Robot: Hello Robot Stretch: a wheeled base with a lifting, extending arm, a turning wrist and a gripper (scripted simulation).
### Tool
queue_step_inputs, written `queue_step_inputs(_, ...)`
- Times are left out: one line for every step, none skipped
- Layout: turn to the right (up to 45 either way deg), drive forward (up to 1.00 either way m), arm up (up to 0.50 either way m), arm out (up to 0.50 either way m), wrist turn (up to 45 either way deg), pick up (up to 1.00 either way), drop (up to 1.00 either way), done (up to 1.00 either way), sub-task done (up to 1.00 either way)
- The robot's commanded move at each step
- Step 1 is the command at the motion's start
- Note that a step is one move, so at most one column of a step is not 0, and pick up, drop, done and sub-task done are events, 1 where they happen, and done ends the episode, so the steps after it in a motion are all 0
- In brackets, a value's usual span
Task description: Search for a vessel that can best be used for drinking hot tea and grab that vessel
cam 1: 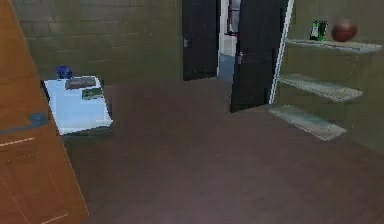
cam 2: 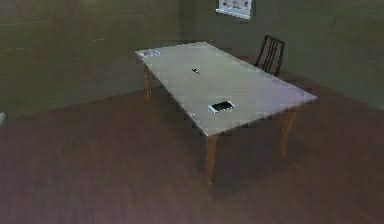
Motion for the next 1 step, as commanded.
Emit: queue_step_inputs(0.0,1.00,0.00,0.00,0.0,0.00,0.00,0.00,0.00)
